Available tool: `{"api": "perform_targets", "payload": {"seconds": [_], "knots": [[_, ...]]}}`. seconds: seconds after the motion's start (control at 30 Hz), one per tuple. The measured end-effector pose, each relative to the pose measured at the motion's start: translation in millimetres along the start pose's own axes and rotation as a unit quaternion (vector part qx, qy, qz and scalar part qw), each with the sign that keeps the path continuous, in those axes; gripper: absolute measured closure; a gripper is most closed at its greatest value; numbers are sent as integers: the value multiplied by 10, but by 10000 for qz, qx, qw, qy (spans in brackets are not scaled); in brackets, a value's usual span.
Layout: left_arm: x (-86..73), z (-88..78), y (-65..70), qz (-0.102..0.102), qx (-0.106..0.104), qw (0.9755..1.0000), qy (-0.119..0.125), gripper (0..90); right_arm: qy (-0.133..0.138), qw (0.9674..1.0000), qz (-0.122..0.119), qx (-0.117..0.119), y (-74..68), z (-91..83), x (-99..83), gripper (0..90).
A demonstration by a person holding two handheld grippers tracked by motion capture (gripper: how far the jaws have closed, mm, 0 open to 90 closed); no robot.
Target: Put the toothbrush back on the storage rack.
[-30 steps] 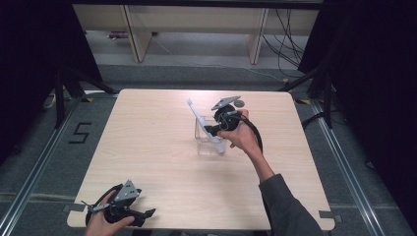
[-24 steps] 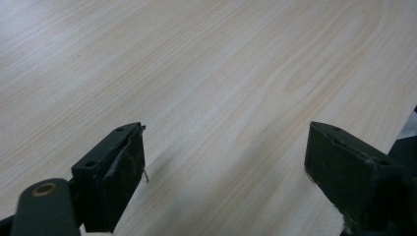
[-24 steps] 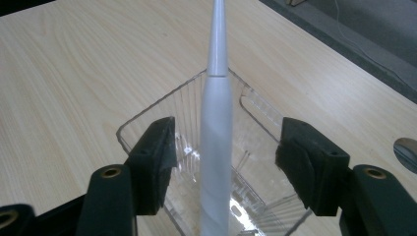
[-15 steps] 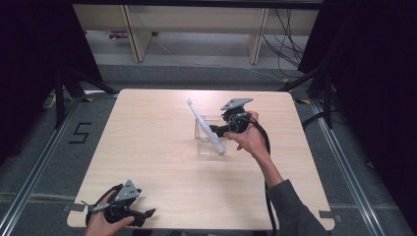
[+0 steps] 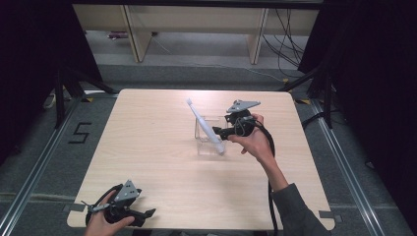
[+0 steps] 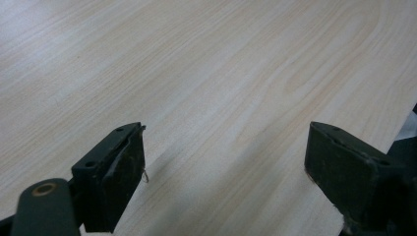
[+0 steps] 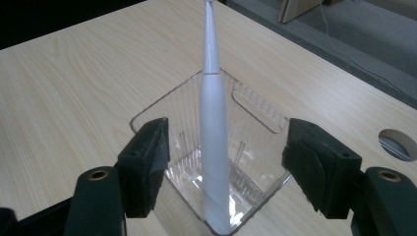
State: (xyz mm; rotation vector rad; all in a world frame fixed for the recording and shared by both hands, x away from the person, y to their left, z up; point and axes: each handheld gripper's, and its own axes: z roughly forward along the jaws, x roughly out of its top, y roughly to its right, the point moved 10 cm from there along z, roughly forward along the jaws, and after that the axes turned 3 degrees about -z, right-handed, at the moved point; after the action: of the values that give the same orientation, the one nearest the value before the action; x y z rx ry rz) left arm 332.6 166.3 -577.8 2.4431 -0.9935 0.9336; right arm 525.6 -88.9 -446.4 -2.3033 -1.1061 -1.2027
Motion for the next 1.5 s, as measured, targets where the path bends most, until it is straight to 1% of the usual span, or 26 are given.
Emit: {"api": "perform_targets", "payload": {"seconds": [0.03,0.1,0.17,0.23,0.27,0.3,0.33,0.37,0.4,0.43,0.47,0.57,0.67,0.77,0.9,0.93,1.0,1.03,1.1,1.13,1.17,1.2,1.3,1.43,1.47,1.5], "knots": [[3,1,4,-9,-6,10000,11,150,11,10000,-18,-42,15,-11,-2,339],[4,-2,4,0,-5,10000,11,150,-62,10000,76,-10,8,-48,-20,338],[6,-7,8,-21,-13,10000,20,150,37,10000,25,-60,36,-56,-13,337],[14,0,11,-39,-23,10000,62,150,5,10000,26,-40,46,-87,-28,334],[14,0,10,-30,-17,10000,58,150,-60,9998,168,-13,27,-110,-44,332],[13,0,10,-24,-17,10000,54,150,58,9999,55,-86,61,-108,-28,332],[14,0,11,-25,-18,10000,54,150,21,9999,85,-96,63,-132,-41,332],[15,1,10,-28,-17,10000,56,150,73,9999,-3,-103,86,-137,-36,331],[15,1,10,-31,-17,10000,59,150,-11,9999,117,-71,71,-166,-57,331],[15,0,8,-31,-14,10000,60,150,112,9998,13,-163,110,-167,-41,330],[16,1,11,-43,-19,10000,68,150,74,9998,124,-136,97,-180,-58,330],[14,0,8,-32,-14,10000,58,150,25,9998,138,-147,107,-213,-105,331],[15,0,8,-32,-11,10000,63,150,62,9998,17,-195,146,-239,-134,330],[11,-9,10,-24,-12,10000,32,150,5,9997,166,-181,138,-273,-177,327],[13,-6,9,-27,-12,10000,37,150,2,9998,55,-202,168,-301,-210,322],[13,-6,9,-27,-12,10000,37,150,-51,9997,169,-171,144,-307,-229,319],[13,-8,12,-27,-13,10000,36,150,-9,9998,7,-207,175,-310,-233,318],[17,0,9,-36,-12,10000,63,150,-84,9997,185,-163,139,-319,-259,317],[14,-8,13,-29,-11,10000,47,150,-71,9998,81,-180,158,-316,-274,316],[14,-9,11,-23,-10,10000,40,150,-101,9997,155,-173,147,-322,-286,315],[14,-9,10,-24,-10,10000,41,150,-82,9998,54,-166,154,-317,-290,314],[14,-9,11,-26,-11,10000,43,150,-89,9997,117,-184,146,-319,-300,313],[13,-9,11,-22,-13,10000,35,150,-122,9997,117,-192,144,-334,-324,304],[14,-10,10,-17,-11,10000,40,150,-116,9997,39,-226,151,-344,-349,292],[15,-10,10,-19,-9,10000,43,150,-94,9998,-16,-192,150,-339,-354,291],[14,-10,10,-18,-8,10000,40,150,-144,9998,48,-145,129,-344,-373,291]]}}
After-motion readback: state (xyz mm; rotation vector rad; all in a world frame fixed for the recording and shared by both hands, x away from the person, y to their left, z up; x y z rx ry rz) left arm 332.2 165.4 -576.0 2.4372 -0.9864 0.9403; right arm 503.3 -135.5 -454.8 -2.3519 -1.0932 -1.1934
